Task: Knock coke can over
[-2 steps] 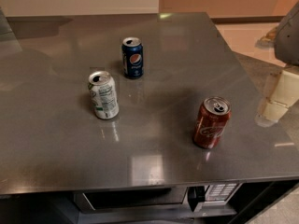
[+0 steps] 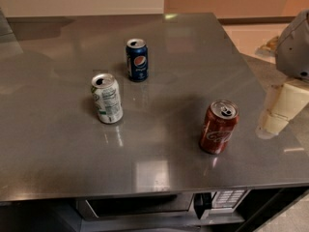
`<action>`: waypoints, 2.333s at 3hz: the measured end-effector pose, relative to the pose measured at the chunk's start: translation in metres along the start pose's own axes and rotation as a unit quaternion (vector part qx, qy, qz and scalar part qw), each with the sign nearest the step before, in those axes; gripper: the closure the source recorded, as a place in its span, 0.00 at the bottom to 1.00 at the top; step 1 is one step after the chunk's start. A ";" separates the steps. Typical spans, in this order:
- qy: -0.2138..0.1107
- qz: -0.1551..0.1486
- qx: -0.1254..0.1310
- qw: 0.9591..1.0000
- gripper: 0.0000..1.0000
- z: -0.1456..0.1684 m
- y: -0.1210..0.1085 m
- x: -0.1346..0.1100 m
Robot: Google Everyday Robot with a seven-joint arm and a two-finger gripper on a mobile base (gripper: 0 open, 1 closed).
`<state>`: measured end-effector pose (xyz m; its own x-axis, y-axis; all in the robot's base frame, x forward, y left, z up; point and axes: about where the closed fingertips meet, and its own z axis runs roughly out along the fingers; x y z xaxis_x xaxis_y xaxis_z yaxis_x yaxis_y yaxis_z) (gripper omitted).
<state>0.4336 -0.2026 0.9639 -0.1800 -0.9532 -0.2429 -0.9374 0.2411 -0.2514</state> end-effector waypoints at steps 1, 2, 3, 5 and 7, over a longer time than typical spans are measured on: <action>-0.024 -0.017 -0.009 1.000 0.00 0.020 0.012 -0.008; -0.057 -0.029 -0.022 0.998 0.00 0.042 0.021 -0.014; -0.098 -0.029 -0.036 0.994 0.00 0.057 0.027 -0.018; -0.195 -0.019 -0.071 0.978 0.00 0.075 0.043 -0.038; -0.225 -0.009 -0.083 0.971 0.42 0.083 0.046 -0.041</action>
Offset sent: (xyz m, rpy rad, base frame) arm -0.0050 0.0384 -0.0686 0.1778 0.0189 0.1466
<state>0.4225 -0.1372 0.8844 -0.0503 -0.7722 -0.6333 -0.9810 0.1573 -0.1139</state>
